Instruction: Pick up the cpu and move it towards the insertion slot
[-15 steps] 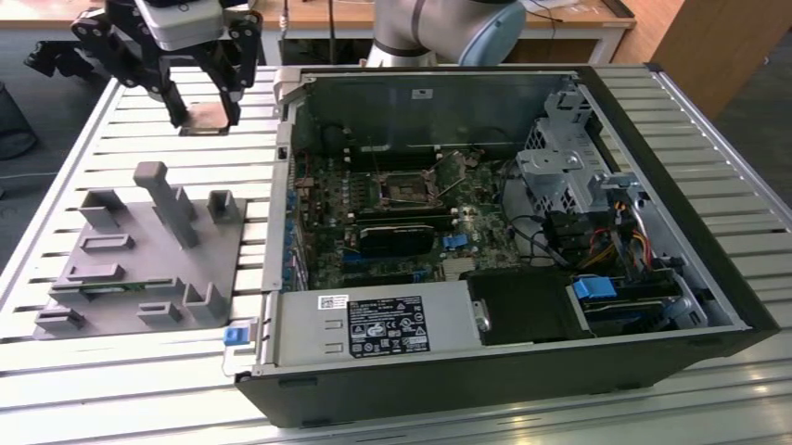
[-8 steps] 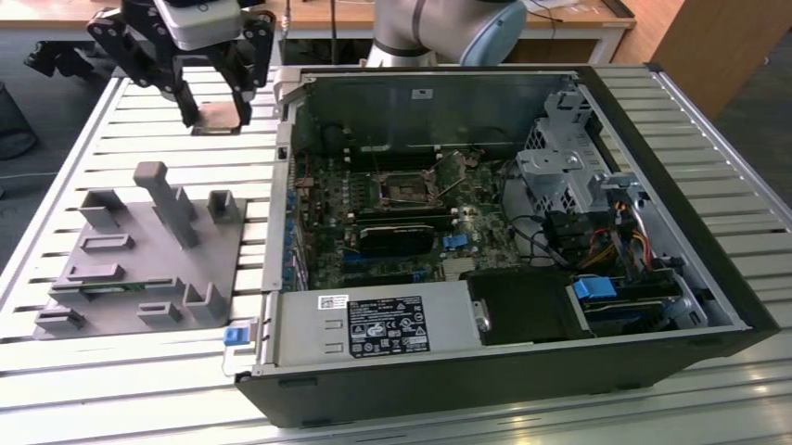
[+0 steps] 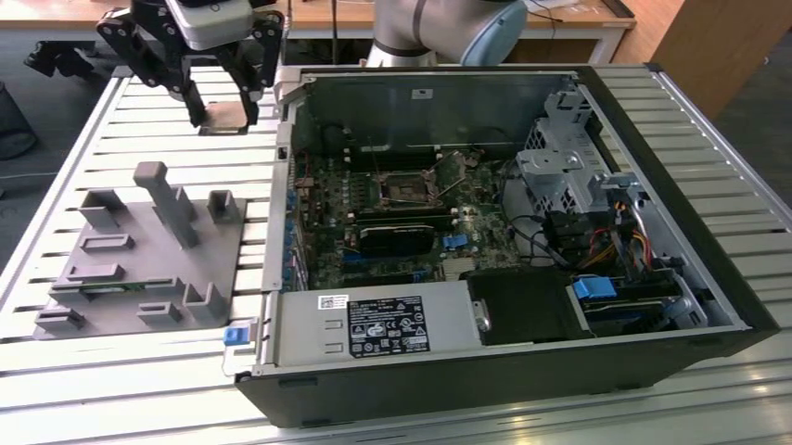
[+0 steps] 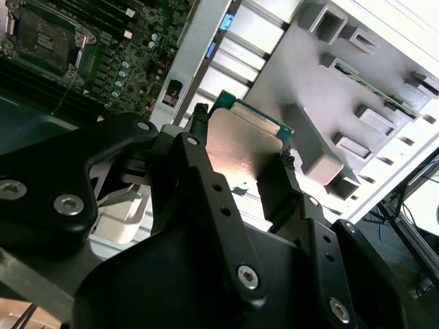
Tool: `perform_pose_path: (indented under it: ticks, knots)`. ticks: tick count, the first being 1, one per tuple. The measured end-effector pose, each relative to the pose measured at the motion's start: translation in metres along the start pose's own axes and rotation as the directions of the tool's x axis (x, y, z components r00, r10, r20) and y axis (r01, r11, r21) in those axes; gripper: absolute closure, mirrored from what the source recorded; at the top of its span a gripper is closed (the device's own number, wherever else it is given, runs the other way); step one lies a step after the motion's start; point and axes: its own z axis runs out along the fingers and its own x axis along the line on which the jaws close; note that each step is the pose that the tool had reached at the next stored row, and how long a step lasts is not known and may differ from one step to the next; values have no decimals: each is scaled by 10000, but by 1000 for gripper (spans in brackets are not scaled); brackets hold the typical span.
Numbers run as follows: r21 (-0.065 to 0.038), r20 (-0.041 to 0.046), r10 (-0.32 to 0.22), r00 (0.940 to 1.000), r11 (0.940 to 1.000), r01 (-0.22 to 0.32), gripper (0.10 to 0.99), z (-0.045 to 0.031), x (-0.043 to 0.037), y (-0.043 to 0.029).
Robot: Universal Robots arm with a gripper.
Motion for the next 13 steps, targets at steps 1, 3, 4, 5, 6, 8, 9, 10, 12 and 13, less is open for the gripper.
perform_pose_path:
  ticks: [1,3,4,5,6,8,9,10,12,13]
  knots:
    - [0,-2,-1,10000,10000,1,549,0,-78,4]
    - [0,-3,-1,10000,10000,1,549,0,-111,5]
    - [1,-5,0,10000,10000,0,549,0,-127,6]
    - [0,-5,0,10000,10000,0,549,0,-142,7]
    - [1,-5,1,10000,10000,-1,549,0,-157,8]
    - [1,-6,0,10000,10000,0,549,0,-191,9]
    - [1,-8,0,10000,10000,0,549,0,-211,10]
    - [1,-9,0,10000,10000,0,549,0,-228,11]
    - [1,-11,-1,10000,10000,1,549,0,-260,13]
    - [0,-12,-1,10000,10000,1,549,1,-274,14]
